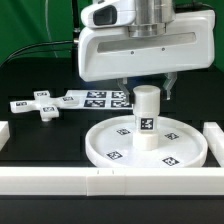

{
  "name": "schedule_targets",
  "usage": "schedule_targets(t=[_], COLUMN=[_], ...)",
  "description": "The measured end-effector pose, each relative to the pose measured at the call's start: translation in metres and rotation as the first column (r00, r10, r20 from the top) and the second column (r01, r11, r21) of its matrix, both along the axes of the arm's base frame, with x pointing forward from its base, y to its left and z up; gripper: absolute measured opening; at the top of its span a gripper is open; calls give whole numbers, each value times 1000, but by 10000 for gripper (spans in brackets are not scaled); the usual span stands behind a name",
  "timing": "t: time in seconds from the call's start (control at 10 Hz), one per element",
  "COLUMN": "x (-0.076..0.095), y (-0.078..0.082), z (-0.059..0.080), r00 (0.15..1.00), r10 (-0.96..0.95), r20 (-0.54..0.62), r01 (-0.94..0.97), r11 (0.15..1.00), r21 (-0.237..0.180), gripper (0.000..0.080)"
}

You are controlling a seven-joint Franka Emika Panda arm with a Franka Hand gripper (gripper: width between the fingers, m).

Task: Assemble round table

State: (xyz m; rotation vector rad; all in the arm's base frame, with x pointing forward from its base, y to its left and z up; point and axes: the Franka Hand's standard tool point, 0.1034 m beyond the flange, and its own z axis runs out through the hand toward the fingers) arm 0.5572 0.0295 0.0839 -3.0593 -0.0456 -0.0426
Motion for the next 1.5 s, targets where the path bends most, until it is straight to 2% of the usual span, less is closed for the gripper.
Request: schedule_targets(t=[0.3, 0.6, 1.0, 1.2, 1.4, 1.5], x=[2, 1, -4, -4, -4, -5], y=[6, 6, 15, 15, 18, 19], z=[0, -1, -1, -2, -2, -2], r00=[950, 813, 408, 236, 127, 32], r10=[-312, -581, -902, -954, -970, -972], r20=[-11, -48, -142, -185, -208, -231], r01=[313, 582, 913, 972, 992, 999], r11=[949, 812, 406, 234, 126, 34], r21=[31, 42, 42, 31, 17, -3], gripper=[407, 409, 409, 409, 409, 409])
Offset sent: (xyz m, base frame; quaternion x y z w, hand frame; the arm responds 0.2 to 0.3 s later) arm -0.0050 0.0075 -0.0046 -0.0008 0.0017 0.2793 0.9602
